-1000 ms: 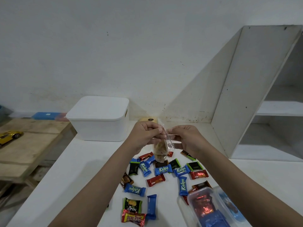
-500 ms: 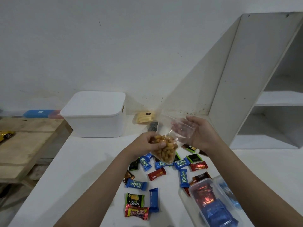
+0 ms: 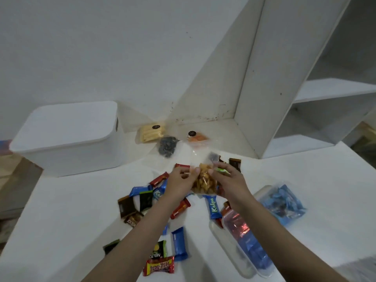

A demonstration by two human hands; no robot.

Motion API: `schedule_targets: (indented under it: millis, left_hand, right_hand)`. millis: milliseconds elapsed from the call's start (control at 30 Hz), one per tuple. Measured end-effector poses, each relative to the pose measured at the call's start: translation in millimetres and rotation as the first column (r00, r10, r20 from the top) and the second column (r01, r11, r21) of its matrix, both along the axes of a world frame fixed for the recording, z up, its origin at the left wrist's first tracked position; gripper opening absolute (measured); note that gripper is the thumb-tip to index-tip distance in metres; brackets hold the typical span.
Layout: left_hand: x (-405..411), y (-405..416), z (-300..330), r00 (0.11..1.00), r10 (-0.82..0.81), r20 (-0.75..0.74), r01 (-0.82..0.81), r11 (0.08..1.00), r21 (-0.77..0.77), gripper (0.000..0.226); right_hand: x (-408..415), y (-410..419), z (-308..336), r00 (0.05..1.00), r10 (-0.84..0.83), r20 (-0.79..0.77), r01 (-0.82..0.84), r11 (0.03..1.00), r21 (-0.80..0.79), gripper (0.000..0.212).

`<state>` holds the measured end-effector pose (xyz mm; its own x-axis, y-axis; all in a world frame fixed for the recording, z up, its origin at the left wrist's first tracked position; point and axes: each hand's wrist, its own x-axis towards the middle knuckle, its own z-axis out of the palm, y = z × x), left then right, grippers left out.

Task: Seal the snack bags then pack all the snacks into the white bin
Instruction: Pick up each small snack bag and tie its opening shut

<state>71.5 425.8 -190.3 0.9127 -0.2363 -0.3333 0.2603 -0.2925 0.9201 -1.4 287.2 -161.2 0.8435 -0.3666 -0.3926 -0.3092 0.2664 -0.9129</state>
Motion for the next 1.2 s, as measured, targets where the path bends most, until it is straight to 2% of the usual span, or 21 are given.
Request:
schedule_targets:
  millis: [67,133,267,333,400,467,533,700,800,867,933,1000,1067,1133,1200]
  left_hand:
    - [8.0,-22.2,-7.0,1.000,-0.007,0.019,0.006,0.999,0.054,0.040]
    - [19.4,-45.0,-6.6,0.995,-0.096,-0.021,0.098,0.991,0.094,0.039]
    - [44.1,-88.5,-4.0,0.967,-0.210,-0.143,0.207,0.978,-0.036,0.040]
    - [58.0,-109.9,-11.4,0.956,-0.246,-0.161,0.237,0.969,-0.075,0.032]
    - [73.0,-131.5,-22.3,0.938,-0.228,-0.260,0.191,0.968,-0.162,0.023]
    - [86.7,-149.3,-35.8,0.922,-0.187,-0.339,0.130,0.974,-0.186,0.026]
    - [100.2,-164.0,-52.5,0.926,-0.166,-0.339,0.142,0.985,-0.093,0.033]
    - [132.1,-189.3,-82.5,0.972,-0.173,-0.161,0.203,0.960,0.192,0.038]
    - [152.2,-196.3,-96.0,0.993,-0.081,-0.084,0.103,0.951,0.293,0.041]
    - [165.8,-197.0,-101.9,0.999,0.039,-0.004,-0.036,0.950,0.311,0.042]
    - [180.2,-193.3,-103.5,0.972,0.209,0.107,-0.235,0.889,0.393,0.040]
    - [197.8,-185.4,-108.5,0.911,0.398,0.104,-0.401,0.803,0.442,0.048]
    - [216.2,-177.1,-119.4,0.851,0.525,-0.007,-0.472,0.771,0.429,0.058]
    - [230.4,-170.4,-129.6,0.819,0.564,-0.102,-0.482,0.774,0.410,0.060]
    - [237.9,-167.5,-134.5,0.824,0.555,-0.115,-0.485,0.795,0.365,0.047]
  right_hand:
    - [8.2,-12.2,-5.1,0.996,-0.088,0.023,0.090,0.992,-0.085,0.023]
    - [21.5,-28.0,-9.5,0.991,-0.135,0.014,0.135,0.982,-0.135,0.012]
    - [51.9,-70.1,-23.3,0.990,-0.144,-0.003,0.144,0.988,-0.064,0.009]
    - [68.0,-93.9,-38.3,0.988,-0.158,-0.001,0.155,0.972,-0.175,0.014]
    - [83.8,-116.3,-51.3,0.987,-0.158,-0.041,0.141,0.951,-0.276,0.026]
    - [98.9,-135.7,-62.3,0.984,-0.139,-0.111,0.112,0.969,-0.222,0.040]
    - [112.8,-154.4,-74.9,0.981,-0.112,-0.158,0.081,0.977,-0.196,0.043]
    - [142.7,-183.6,-108.6,0.983,-0.085,-0.166,0.016,0.926,-0.377,0.045]
    - [163.7,-192.9,-121.5,0.971,-0.106,-0.213,-0.017,0.862,-0.507,0.047]
    - [178.1,-194.3,-128.2,0.965,-0.142,-0.221,-0.049,0.730,-0.682,0.044]
    - [194.7,-188.6,-128.2,0.988,-0.091,-0.122,-0.040,0.617,-0.786,0.039]
    - [217.0,-177.2,-125.2,0.998,0.060,-0.028,-0.059,0.619,-0.783,0.036]
    - [243.9,-163.2,-122.2,0.976,0.215,-0.037,-0.176,0.676,-0.716,0.038]
    - [272.2,-151.1,-124.7,0.944,0.289,-0.159,-0.323,0.708,-0.628,0.044]
    - [294.8,-141.6,-132.5,0.912,0.298,-0.281,-0.407,0.735,-0.542,0.050]
